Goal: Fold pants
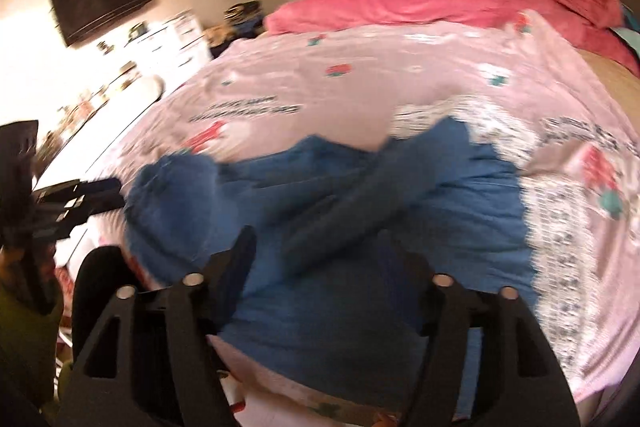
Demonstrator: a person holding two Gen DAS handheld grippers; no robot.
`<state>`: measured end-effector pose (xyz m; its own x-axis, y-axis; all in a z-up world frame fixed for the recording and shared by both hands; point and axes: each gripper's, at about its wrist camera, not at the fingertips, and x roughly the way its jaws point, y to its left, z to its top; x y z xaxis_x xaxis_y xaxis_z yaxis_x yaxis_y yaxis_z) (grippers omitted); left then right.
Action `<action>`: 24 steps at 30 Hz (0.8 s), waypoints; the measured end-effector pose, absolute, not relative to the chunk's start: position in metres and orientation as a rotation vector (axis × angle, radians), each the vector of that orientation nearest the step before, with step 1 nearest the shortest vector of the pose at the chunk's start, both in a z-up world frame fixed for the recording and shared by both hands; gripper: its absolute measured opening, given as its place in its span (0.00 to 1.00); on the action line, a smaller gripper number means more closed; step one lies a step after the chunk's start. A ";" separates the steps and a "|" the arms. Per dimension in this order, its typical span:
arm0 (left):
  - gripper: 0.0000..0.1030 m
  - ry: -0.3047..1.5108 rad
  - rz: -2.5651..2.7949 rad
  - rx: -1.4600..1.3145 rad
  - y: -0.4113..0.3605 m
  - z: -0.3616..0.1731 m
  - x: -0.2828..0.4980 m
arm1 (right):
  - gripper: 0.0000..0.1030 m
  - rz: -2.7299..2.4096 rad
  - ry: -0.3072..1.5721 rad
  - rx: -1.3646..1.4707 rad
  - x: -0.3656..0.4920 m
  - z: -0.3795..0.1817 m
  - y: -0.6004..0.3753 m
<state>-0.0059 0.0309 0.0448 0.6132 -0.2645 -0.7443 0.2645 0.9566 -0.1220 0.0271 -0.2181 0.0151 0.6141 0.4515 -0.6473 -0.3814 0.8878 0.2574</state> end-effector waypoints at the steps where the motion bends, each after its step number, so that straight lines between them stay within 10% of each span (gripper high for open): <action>1: 0.47 0.866 -0.325 -0.002 0.024 0.043 -0.005 | 0.63 0.469 0.769 0.102 0.029 0.015 -0.222; 24: 0.44 1.048 -0.564 -0.108 -0.075 -0.030 0.071 | 0.67 0.390 0.777 0.009 0.105 0.036 -0.229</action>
<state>0.0708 -0.0750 -0.0299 0.3718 -0.4892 -0.7889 0.3888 0.8538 -0.3462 0.1046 -0.2292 0.0358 0.6453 0.3457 -0.6812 -0.3389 0.9287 0.1503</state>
